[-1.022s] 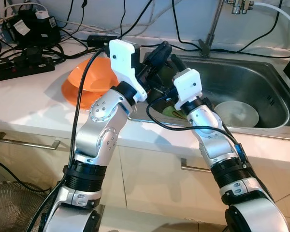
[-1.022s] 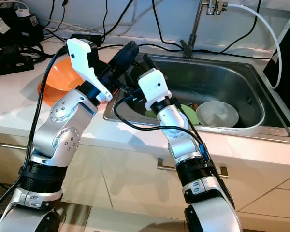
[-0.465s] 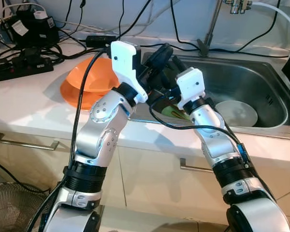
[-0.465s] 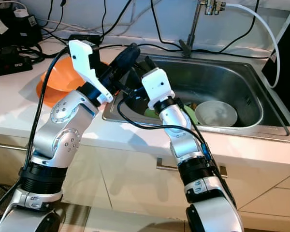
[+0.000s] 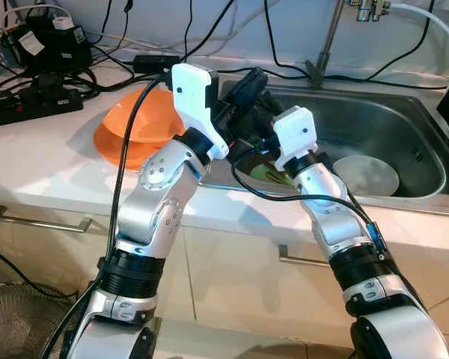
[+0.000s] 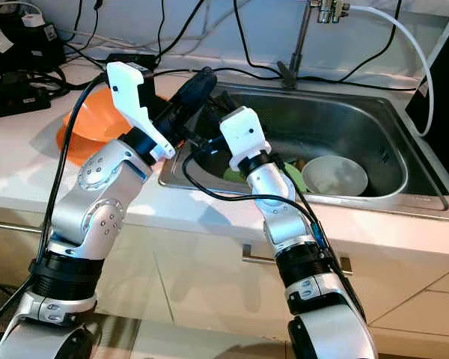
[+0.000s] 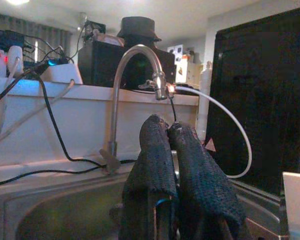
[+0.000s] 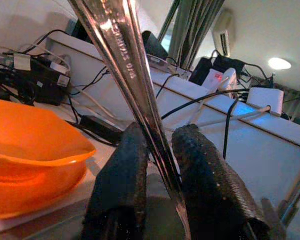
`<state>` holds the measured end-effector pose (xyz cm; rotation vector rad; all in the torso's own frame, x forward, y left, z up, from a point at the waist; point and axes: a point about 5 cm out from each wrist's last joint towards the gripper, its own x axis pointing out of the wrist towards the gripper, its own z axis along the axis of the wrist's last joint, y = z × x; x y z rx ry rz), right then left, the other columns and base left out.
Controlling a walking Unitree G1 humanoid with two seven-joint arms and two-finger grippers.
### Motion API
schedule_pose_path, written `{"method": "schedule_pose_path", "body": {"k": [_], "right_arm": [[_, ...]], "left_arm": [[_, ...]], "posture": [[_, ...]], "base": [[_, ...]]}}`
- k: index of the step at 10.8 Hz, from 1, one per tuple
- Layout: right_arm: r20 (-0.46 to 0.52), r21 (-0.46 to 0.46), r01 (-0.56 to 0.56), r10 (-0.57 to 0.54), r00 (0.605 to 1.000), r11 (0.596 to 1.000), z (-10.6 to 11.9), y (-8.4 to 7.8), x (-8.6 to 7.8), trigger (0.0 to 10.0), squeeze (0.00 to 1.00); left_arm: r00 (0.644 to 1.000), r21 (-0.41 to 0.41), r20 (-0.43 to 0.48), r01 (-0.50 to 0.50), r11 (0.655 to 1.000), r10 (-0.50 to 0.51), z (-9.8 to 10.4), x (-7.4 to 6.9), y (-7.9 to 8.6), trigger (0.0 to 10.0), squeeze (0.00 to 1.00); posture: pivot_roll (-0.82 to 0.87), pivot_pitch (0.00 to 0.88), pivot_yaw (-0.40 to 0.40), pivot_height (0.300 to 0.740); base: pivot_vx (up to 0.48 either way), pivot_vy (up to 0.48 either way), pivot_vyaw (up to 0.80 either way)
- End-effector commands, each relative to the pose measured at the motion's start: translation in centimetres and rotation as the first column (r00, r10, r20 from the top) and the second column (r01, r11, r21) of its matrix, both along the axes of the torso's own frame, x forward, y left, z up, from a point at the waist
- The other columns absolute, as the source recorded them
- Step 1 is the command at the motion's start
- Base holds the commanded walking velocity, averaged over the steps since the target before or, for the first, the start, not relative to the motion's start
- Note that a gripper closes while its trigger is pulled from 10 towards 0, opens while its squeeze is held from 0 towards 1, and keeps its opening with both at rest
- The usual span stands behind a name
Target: Kitchen organization
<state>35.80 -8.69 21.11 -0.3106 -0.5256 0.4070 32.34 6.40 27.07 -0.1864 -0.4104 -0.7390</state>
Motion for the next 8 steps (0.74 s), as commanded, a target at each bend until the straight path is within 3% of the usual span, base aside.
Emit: {"method": "schedule_pose_path", "body": {"k": [1,6,7,8], "right_arm": [[-0.007,0.0,0.011,-0.011,1.0,1.0,-0.07,-0.27,0.11,0.0,0.0],[-0.013,0.0,0.017,-0.017,1.0,1.0,-0.26,-0.32,0.17,0.0,0.0],[-0.014,0.0,0.018,-0.018,1.0,1.0,-0.28,-0.36,0.19,0.0,0.0],[-0.016,-0.001,0.019,-0.019,1.0,1.0,-0.31,-0.37,0.24,0.0,0.0]], "left_arm": [[1.0,0.005,0.016,0.007,1.0,-0.007,0.37,-0.27,-0.1,10.0,0.0],[0.999,0.005,0.015,0.03,1.0,-0.03,0.47,-0.53,-0.27,10.0,0.0],[1.0,0.001,0.008,0.024,1.0,-0.024,0.44,-0.49,-0.24,10.0,1.0],[0.999,-0.005,-0.004,0.045,0.999,-0.045,0.29,-0.53,-0.31,10.0,1.0]], "posture": [[0.22,0.038,0.005,0.74],[0.22,0.038,0.004,0.74],[0.22,0.038,0.003,0.74],[0.22,0.036,0.002,0.74]], "base": [[0.0,0.0,0.0],[0.0,0.0,0.0],[0.0,0.0,0.0],[0.0,0.0,0.0]]}}
